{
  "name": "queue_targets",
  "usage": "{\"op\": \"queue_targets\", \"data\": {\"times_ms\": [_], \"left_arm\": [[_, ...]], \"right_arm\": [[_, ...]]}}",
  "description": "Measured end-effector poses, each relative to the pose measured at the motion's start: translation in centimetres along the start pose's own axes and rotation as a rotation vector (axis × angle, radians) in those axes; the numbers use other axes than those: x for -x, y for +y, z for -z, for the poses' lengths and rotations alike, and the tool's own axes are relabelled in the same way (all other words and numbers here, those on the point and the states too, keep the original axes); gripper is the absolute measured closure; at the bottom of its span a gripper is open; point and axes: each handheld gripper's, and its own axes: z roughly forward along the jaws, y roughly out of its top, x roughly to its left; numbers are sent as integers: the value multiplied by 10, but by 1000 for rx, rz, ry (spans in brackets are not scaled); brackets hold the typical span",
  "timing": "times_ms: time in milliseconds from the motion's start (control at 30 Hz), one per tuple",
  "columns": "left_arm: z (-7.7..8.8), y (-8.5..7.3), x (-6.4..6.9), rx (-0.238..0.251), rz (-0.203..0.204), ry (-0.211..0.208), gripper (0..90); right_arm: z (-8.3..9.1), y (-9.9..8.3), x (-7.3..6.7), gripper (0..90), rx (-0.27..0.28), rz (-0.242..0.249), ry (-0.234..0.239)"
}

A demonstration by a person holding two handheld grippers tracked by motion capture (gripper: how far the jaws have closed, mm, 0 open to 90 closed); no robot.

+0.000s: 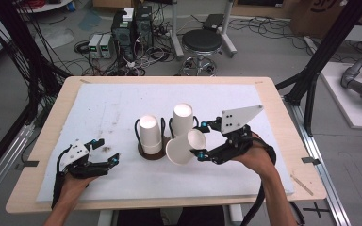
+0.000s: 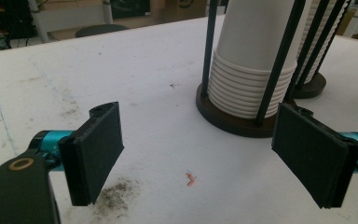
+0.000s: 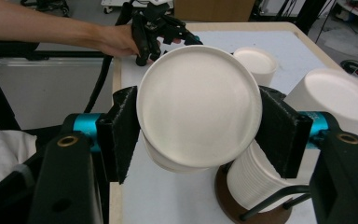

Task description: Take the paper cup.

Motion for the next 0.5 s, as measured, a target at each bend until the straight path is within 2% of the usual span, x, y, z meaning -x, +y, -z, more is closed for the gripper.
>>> {"op": "queue_targets", "data": {"times_ms": [267,500], "left_arm": [[-1,0,-2,-11,25,-3,162],[0,0,-2,-7,16,-1,162]], "right_arm": [[-9,-23,-3,358,17,-42,11],[-13,-37,-2,359,49,-70,10]]}}
